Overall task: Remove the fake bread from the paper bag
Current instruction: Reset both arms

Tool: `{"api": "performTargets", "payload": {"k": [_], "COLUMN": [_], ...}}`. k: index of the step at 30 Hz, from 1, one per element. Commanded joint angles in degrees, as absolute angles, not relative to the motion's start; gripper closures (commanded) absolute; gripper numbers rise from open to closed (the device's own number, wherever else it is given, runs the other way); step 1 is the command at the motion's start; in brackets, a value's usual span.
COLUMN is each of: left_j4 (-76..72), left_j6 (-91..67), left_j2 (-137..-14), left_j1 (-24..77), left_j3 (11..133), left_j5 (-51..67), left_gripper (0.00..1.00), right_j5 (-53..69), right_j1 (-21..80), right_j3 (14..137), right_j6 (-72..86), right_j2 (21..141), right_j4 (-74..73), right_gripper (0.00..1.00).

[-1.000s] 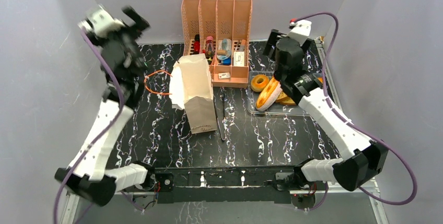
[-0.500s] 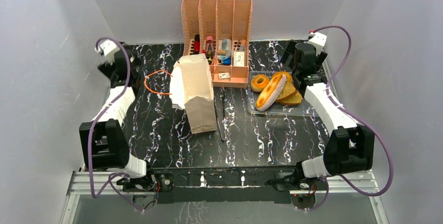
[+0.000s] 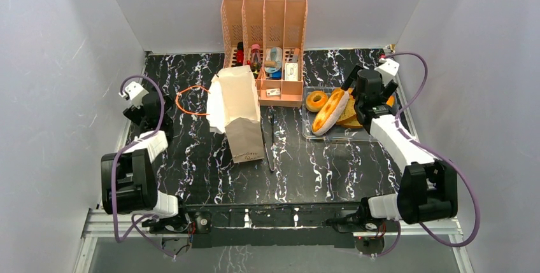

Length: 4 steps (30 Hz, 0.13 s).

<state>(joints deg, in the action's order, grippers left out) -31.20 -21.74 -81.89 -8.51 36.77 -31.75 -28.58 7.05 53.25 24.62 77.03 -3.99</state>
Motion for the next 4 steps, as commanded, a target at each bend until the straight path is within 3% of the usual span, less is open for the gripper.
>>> {"api": "performTargets", "payload": {"k": [1,4], "left_j4": [-39.0,-38.9], "left_j6": [-22.3,-23.6], "left_j2": [-79.4,-79.7], "left_j1": [-8.5,-8.4], "left_j3": [34.7,34.4], "left_j5": [-30.5,-30.2], "left_gripper": [0.06,0.07], "right_j5": [-29.6,-29.8], "right_j1": [7.0,7.1], "right_j3": [51.7,52.4], "right_j6": [24.8,25.4], "right_j2": [73.0,73.2], "right_j4": [3.4,1.6], "right_gripper": [0.02,0.02]}}
